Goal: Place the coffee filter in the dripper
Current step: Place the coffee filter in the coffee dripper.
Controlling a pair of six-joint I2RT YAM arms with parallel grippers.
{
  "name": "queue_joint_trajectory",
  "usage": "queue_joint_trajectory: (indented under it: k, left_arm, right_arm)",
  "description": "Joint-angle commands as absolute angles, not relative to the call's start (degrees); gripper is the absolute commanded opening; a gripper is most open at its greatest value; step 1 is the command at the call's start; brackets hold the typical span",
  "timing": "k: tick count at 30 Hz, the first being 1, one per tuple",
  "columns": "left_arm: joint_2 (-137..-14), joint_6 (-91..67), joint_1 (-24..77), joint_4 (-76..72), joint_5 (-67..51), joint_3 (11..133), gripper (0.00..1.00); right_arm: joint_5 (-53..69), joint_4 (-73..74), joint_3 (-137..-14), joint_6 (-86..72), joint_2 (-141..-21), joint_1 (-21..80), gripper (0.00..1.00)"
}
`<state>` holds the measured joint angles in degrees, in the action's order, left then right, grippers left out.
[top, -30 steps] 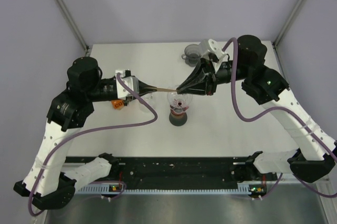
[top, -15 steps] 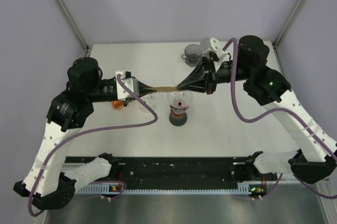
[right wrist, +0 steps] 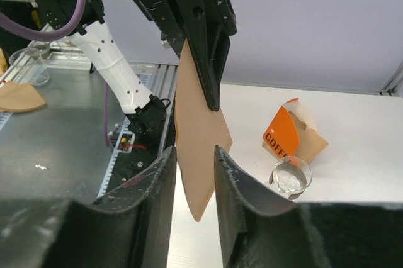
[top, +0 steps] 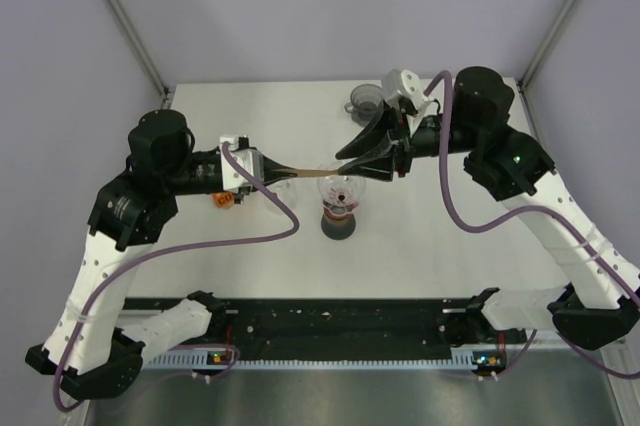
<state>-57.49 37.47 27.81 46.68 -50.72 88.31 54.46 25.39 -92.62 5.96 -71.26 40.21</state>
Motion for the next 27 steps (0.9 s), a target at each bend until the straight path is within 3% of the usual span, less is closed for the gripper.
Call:
queue_joint_trajectory:
  k: [1,6,9,12,18,27]
  left_arm:
    - [-56.9,38.0,27.9,45.8,-51.8,89.3,0.0]
    - [-57.0,38.0,28.0,45.8,-51.8,89.6,0.0]
    - [-57.1,38.0,28.1,45.9,-51.8,89.6,0.0]
    - [-57.2,38.0,28.1,45.8,-51.7,89.7,0.0]
    - [-57.3,38.0,28.2,45.9,-51.7,89.9,0.0]
    - [-57.4,35.8,28.2,44.2,-50.5,89.8,0.0]
  right_arm:
    - [58.1,24.6,-95.9,5.9,-69.4,39.9,0.34]
    - [58.9,24.7,-95.9,5.7,-69.6,39.9,0.3]
    - [59.2,25.0,-95.9,5.7,-69.7,40.0,0.35]
    - [59.4,25.0,-95.9,5.5,-70.1,39.9,0.28]
    - [60.2,25.0,-95.6,5.2,-70.8,39.9,0.28]
    - [60.2,25.0,-95.4,4.7,-71.4,40.1,0.13]
